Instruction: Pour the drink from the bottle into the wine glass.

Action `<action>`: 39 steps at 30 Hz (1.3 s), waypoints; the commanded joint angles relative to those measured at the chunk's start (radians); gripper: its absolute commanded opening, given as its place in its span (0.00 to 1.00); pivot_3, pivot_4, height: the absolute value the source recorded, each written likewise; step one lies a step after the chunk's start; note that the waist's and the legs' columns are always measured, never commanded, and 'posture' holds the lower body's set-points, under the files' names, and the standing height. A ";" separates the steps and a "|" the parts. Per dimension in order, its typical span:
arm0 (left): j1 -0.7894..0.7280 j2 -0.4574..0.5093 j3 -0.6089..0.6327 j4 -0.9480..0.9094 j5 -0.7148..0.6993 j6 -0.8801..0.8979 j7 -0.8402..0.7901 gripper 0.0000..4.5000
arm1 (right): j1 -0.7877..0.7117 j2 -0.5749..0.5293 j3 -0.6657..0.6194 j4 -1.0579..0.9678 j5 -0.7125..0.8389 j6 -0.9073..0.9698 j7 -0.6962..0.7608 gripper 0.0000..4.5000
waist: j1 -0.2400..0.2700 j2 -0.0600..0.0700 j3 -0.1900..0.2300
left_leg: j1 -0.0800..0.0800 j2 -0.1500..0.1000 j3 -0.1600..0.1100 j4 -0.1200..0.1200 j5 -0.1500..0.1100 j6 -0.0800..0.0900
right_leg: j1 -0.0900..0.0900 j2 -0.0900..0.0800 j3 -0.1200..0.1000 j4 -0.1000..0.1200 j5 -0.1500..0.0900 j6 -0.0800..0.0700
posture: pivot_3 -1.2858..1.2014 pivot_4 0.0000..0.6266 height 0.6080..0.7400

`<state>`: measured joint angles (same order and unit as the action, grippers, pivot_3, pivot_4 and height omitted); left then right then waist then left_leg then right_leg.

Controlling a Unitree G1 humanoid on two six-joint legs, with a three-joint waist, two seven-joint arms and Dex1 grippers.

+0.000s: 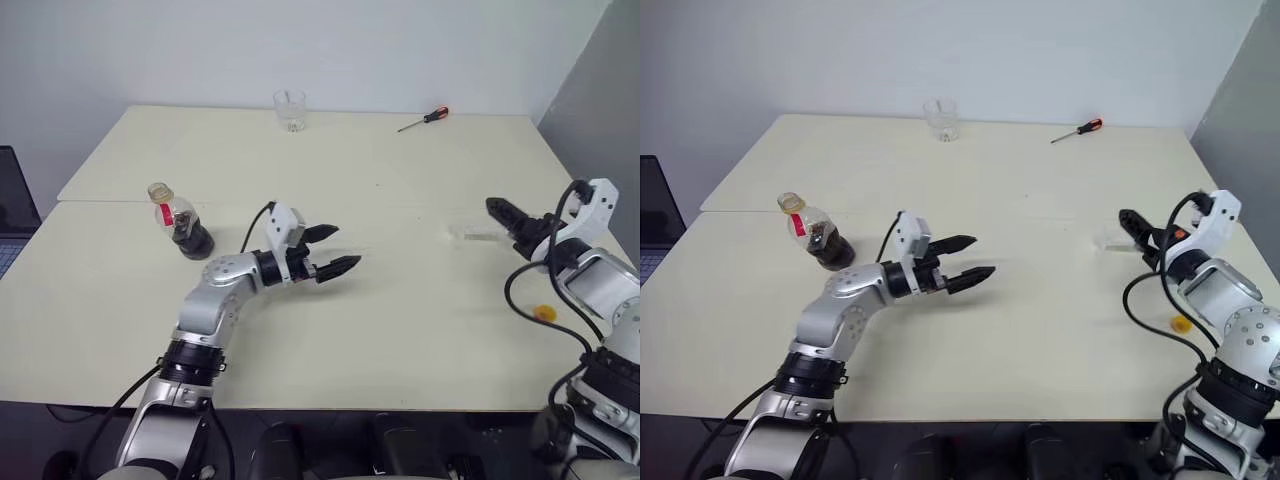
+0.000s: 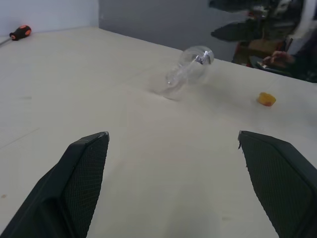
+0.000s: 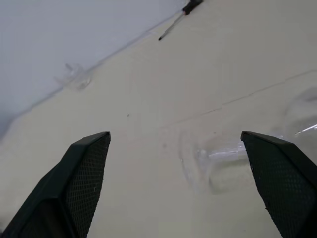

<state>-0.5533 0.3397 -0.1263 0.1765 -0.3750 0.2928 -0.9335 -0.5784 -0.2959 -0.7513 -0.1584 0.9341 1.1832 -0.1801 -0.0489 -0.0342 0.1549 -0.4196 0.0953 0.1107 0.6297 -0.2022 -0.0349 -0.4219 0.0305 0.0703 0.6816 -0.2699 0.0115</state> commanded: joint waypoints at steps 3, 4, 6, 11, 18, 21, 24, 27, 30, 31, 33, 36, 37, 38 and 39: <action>-0.040 -0.017 -0.008 0.020 0.019 -0.052 -0.038 0.99 | -0.109 0.028 -0.114 0.185 0.056 -0.058 -0.150 1.00 | -0.004 0.001 0.000 | 0.000 0.000 0.000 -0.001 0.000 0.000 | 0.000 0.000 0.000 0.000 0.000 0.000 | 0.52 0.24 1.00; -0.040 -0.012 -0.004 0.023 0.020 -0.054 -0.044 0.99 | -0.124 0.030 -0.122 0.208 0.068 -0.063 -0.163 1.00 | -0.005 0.001 0.000 | 0.000 0.000 0.000 -0.001 0.000 0.000 | -0.001 0.000 0.001 0.000 0.000 -0.001 | 0.52 0.24 1.00; -0.041 -0.002 0.004 0.030 0.024 -0.059 -0.052 0.99 | -0.147 0.034 -0.136 0.247 0.088 -0.068 -0.199 1.00 | -0.007 0.001 0.001 | 0.000 0.000 0.000 -0.002 0.000 0.000 | -0.001 0.000 0.000 0.000 0.000 -0.001 | 0.52 0.24 1.00; -0.032 0.001 0.001 -0.007 0.016 -0.062 -0.073 0.99 | -0.178 0.076 -0.180 0.313 0.152 -0.102 -0.307 1.00 | -0.008 0.002 0.001 | -0.001 0.001 0.000 -0.002 0.000 0.000 | -0.001 0.000 0.000 0.000 -0.001 0.000 | 0.52 0.24 1.00; -0.016 0.009 -0.008 -0.029 0.038 -0.075 -0.084 0.99 | -0.181 0.106 -0.164 0.366 0.210 -0.140 -0.377 1.00 | -0.008 0.002 0.001 | -0.001 0.000 0.000 -0.002 0.000 0.000 | -0.001 0.000 0.000 -0.001 -0.001 0.000 | 0.52 0.24 1.00; -0.009 0.015 -0.005 -0.034 0.043 -0.077 -0.084 0.99 | -0.174 0.113 -0.154 0.383 0.224 -0.158 -0.392 1.00 | -0.008 0.002 0.001 | -0.001 0.001 -0.001 -0.002 0.000 0.000 | -0.001 0.000 0.000 -0.001 -0.001 0.000 | 0.52 0.24 1.00; 0.002 0.031 0.006 -0.058 0.040 -0.065 -0.075 0.99 | -0.179 0.122 -0.154 0.434 0.226 -0.203 -0.379 1.00 | -0.009 0.002 0.001 | -0.001 0.001 -0.001 -0.002 0.000 0.000 | -0.001 0.000 0.000 -0.001 -0.001 0.000 | 0.52 0.24 1.00; 0.019 0.050 0.017 -0.083 0.035 -0.050 -0.067 0.99 | -0.189 0.117 -0.156 0.490 0.224 -0.252 -0.362 1.00 | -0.010 0.002 0.001 | -0.001 0.001 -0.001 -0.002 0.000 0.000 | -0.001 0.000 0.000 0.000 -0.001 0.000 | 0.52 0.24 1.00; 0.047 0.073 0.029 -0.112 0.036 -0.036 -0.060 0.99 | -0.205 0.090 -0.140 0.569 0.192 -0.310 -0.310 1.00 | -0.012 0.002 0.001 | 0.000 0.001 -0.001 -0.002 0.000 0.000 | 0.000 0.000 0.000 -0.001 -0.001 0.000 | 0.52 0.24 1.00; 0.051 0.077 0.032 -0.117 0.036 -0.032 -0.057 1.00 | -0.213 0.080 -0.133 0.593 0.180 -0.329 -0.290 0.96 | -0.012 0.002 0.001 | 0.000 0.001 -0.001 -0.002 0.000 0.000 | 0.000 0.000 0.000 0.000 -0.001 0.000 | 0.52 0.24 1.00; 0.053 0.081 0.034 -0.121 0.035 -0.028 -0.051 1.00 | -0.228 0.063 -0.114 0.635 0.158 -0.363 -0.258 0.87 | -0.012 0.002 0.001 | 0.000 0.001 -0.001 -0.002 0.000 0.000 | 0.000 0.000 0.000 0.000 0.000 0.000 | 0.52 0.24 1.00; 0.052 0.084 0.030 -0.131 0.035 -0.019 -0.047 1.00 | -0.250 0.042 -0.084 0.703 0.117 -0.419 -0.225 0.63 | -0.011 0.003 0.001 | 0.000 0.001 0.000 -0.002 0.000 0.000 | 0.000 0.000 0.000 0.000 0.000 0.000 | 0.52 0.24 1.00; 0.052 0.084 0.028 -0.137 0.035 -0.014 -0.046 1.00 | -0.254 0.037 -0.077 0.717 0.108 -0.428 -0.218 0.54 | -0.011 0.003 0.001 | 0.000 0.001 0.000 -0.002 0.000 0.000 | 0.000 0.000 0.000 0.000 0.000 0.000 | 0.52 0.24 1.00; 0.051 0.084 0.027 -0.142 0.034 -0.009 -0.045 1.00 | -0.255 0.033 -0.065 0.724 0.096 -0.436 -0.210 0.47 | -0.011 0.003 0.001 | 0.000 0.001 0.000 -0.002 0.000 0.000 | -0.001 0.000 0.000 -0.001 -0.001 0.000 | 0.52 0.24 1.00; 0.051 0.085 0.028 -0.146 0.034 -0.005 -0.044 1.00 | -0.255 0.032 -0.056 0.726 0.088 -0.440 -0.204 0.38 | -0.011 0.003 0.001 | 0.000 0.001 0.000 -0.002 0.000 0.000 | -0.001 0.000 0.000 -0.001 -0.001 0.000 | 0.52 0.24 1.00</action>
<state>-0.4921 0.4174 -0.1112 0.0750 -0.3316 0.2839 -0.9825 -0.8081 -0.2445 -0.8222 0.5778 1.0360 0.7619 -0.4092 -0.0596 -0.0314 0.1561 -0.4200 0.0961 0.1104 0.6273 -0.2023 -0.0348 -0.4225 0.0304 0.0703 0.6807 -0.2705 0.0112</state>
